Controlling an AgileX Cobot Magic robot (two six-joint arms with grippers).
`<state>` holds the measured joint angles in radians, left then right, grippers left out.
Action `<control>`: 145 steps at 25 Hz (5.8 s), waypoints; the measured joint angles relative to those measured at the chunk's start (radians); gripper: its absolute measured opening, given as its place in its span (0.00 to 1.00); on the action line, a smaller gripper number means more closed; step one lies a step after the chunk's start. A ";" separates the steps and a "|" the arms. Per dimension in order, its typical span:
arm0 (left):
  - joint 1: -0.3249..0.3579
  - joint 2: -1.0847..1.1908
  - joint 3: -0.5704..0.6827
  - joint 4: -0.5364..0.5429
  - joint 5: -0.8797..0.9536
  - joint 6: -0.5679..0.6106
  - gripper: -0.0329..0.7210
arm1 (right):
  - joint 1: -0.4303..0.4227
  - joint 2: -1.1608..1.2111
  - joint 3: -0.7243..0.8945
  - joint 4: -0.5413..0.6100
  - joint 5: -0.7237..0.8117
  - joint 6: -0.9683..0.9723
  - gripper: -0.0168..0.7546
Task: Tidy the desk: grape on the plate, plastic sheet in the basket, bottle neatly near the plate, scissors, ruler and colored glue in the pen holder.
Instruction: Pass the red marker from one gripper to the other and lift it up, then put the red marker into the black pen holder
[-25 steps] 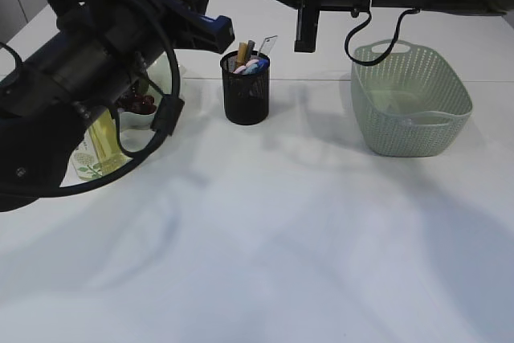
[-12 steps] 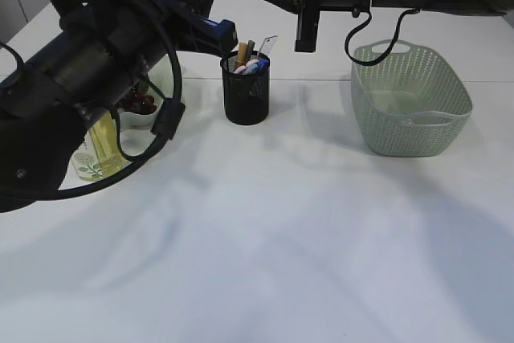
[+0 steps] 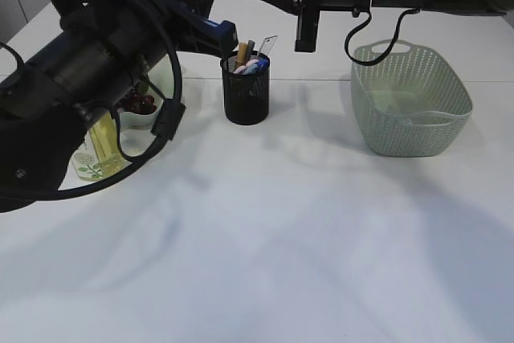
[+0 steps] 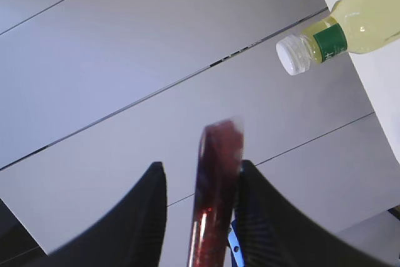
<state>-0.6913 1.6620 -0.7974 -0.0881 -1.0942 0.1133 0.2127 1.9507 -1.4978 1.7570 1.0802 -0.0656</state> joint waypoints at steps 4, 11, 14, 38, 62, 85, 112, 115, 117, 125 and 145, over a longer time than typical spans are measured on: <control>0.000 0.000 0.000 0.000 0.002 0.003 0.20 | 0.000 0.000 0.000 0.000 0.000 0.000 0.49; 0.000 0.000 0.000 -0.018 0.011 0.030 0.20 | -0.002 0.000 0.000 0.002 0.000 -0.005 0.55; 0.000 0.000 0.000 -0.028 0.014 0.038 0.20 | -0.021 0.000 0.000 0.002 0.008 -0.019 0.55; 0.039 0.002 -0.145 -0.101 0.374 0.048 0.20 | -0.125 0.000 0.000 -0.259 0.095 -0.566 0.55; 0.165 0.011 -0.449 -0.138 0.936 0.051 0.20 | -0.151 -0.008 -0.293 -1.216 0.138 -0.280 0.55; 0.237 0.357 -0.843 -0.126 1.189 0.051 0.19 | -0.151 -0.064 -0.344 -1.694 0.162 0.021 0.55; 0.237 0.531 -0.925 -0.143 1.120 0.051 0.19 | -0.151 -0.064 -0.344 -1.741 0.164 0.021 0.55; 0.237 0.531 -0.925 -0.145 1.140 0.051 0.19 | -0.151 -0.064 -0.344 -1.741 0.164 0.021 0.55; 0.237 0.531 -0.925 -0.145 1.144 0.051 0.19 | -0.151 -0.064 -0.344 -1.741 0.164 0.021 0.55; 0.237 0.531 -0.927 -0.148 1.156 0.051 0.19 | -0.151 -0.064 -0.344 -1.741 0.164 0.021 0.55; 0.237 0.531 -0.927 -0.151 1.207 0.051 0.41 | -0.151 -0.064 -0.344 -1.739 0.164 0.035 0.55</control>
<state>-0.4542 2.1927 -1.7245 -0.2393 0.1130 0.1638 0.0618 1.8866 -1.8422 0.0177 1.2441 -0.0307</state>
